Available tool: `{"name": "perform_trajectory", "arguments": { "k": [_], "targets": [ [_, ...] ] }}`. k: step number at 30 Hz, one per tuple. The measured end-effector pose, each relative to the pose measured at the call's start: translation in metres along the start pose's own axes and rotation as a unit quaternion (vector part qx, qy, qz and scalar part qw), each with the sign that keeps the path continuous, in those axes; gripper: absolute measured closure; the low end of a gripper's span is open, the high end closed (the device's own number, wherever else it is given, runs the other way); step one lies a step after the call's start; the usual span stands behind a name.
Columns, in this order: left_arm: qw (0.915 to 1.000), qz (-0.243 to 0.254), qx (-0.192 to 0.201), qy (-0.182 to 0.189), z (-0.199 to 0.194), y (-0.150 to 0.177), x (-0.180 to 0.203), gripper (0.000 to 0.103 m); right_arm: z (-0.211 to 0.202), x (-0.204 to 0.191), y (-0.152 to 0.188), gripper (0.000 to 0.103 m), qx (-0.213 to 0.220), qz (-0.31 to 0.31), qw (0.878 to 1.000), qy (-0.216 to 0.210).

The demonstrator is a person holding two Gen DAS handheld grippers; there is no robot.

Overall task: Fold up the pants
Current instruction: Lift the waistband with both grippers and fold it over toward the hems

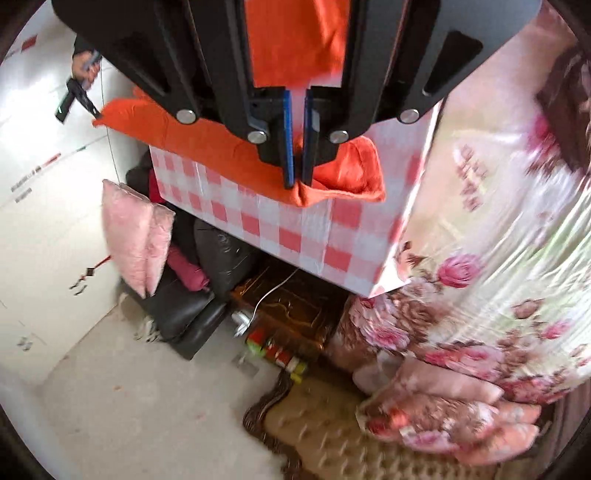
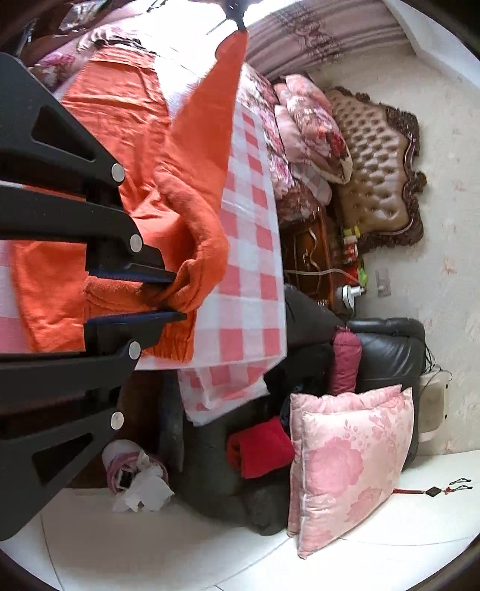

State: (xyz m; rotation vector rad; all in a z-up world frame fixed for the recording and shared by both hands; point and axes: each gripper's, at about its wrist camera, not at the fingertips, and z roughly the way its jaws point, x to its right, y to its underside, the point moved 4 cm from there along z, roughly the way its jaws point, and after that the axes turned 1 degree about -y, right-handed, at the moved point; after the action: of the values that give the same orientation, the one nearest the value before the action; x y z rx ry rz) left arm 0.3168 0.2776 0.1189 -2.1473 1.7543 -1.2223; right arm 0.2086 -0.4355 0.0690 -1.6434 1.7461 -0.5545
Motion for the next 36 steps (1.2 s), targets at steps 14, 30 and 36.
{"name": "perform_trajectory", "arguments": {
  "k": [14,30,36],
  "targets": [
    [0.9916,-0.115,-0.059,0.013,-0.001,0.258,-0.119,0.099,0.02,0.009,0.132,0.089,-0.054,0.044,0.998,-0.005],
    [0.9998,-0.015,0.003,0.009,-0.044,0.167,-0.066,0.099,0.028,-0.016,0.083,0.089,-0.002,0.007,1.0,0.015],
    [0.9948,-0.093,-0.037,0.019,0.0,0.269,-0.131,0.099,0.04,-0.004,0.122,0.089,-0.023,0.041,0.999,-0.002]
  ]
}}
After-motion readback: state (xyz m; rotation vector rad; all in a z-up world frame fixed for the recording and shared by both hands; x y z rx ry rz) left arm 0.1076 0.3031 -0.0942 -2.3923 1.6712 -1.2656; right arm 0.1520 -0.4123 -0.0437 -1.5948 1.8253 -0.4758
